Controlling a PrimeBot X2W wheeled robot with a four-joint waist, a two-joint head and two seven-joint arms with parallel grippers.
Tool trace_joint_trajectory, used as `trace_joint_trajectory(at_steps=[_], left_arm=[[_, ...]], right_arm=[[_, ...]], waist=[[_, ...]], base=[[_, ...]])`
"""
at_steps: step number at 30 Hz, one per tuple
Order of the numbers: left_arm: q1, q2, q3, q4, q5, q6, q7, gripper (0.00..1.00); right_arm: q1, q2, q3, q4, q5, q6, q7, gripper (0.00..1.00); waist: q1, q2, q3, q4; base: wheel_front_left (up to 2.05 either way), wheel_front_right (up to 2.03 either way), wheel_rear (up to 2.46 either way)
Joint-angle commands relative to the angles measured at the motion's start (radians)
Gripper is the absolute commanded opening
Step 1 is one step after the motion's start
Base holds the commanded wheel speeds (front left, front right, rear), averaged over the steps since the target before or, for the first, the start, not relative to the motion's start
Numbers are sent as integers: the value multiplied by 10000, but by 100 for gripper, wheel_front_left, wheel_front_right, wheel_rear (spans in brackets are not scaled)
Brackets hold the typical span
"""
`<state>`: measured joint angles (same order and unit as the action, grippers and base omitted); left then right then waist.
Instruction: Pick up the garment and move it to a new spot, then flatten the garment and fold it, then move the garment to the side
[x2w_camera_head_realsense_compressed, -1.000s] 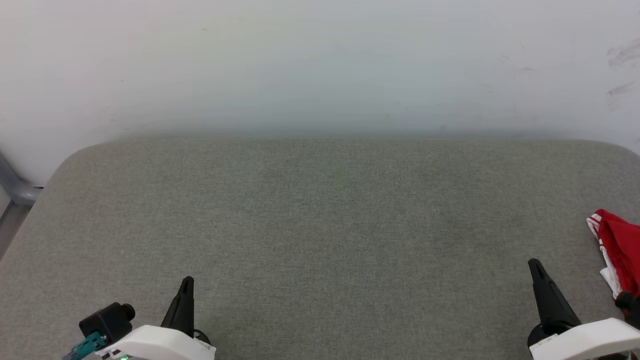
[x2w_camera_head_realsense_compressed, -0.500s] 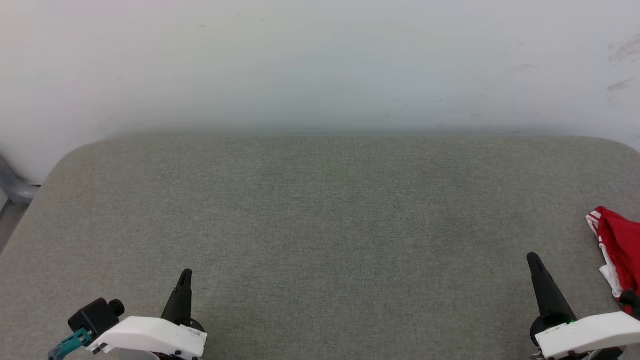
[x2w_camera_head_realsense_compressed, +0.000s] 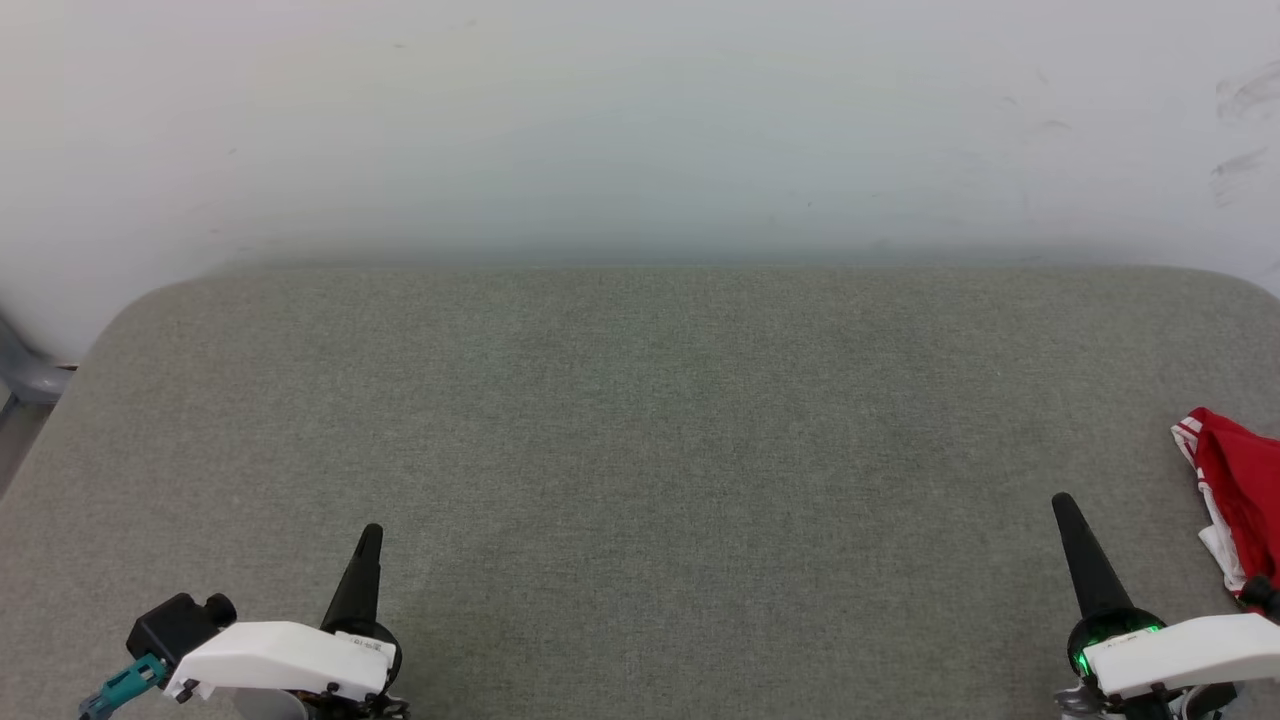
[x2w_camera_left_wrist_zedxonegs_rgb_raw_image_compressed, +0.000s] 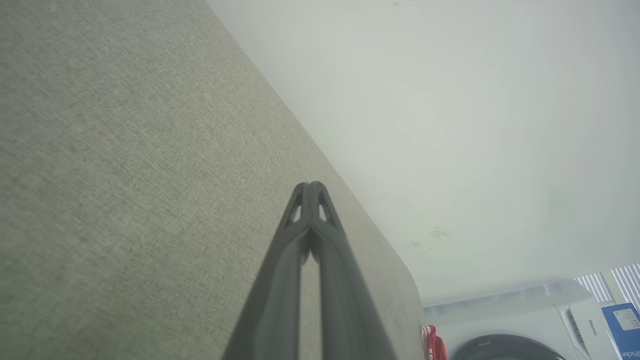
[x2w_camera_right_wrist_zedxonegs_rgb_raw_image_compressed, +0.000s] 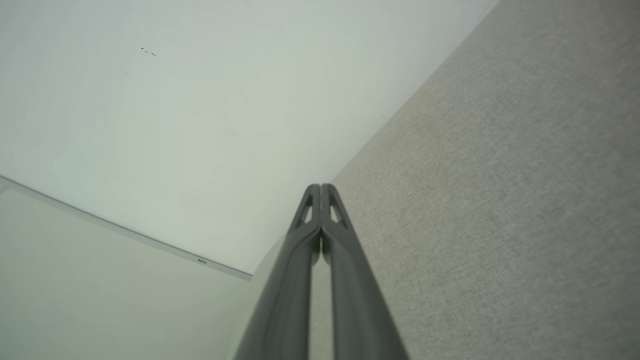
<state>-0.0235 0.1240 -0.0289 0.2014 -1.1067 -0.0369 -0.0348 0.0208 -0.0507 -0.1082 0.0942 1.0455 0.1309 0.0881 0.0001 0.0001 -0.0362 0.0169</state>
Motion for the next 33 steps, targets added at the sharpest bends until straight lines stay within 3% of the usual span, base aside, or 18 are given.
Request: trace_joint_trajectory(at_steps=[1,33], left_arm=[[-251,1,98,-37,-265,-92,73,0],[-664,-434,899,249,-3155,-630,922,0]], right_arm=[[-295,-1,-18,-12,308,-1,7,0],[-936,4,-45,912,3516,-2,163,0]], waist=[[-1,-1,9,-4],[-1,-1,212,-91]], base=[[0,0,0],[0,0,0]])
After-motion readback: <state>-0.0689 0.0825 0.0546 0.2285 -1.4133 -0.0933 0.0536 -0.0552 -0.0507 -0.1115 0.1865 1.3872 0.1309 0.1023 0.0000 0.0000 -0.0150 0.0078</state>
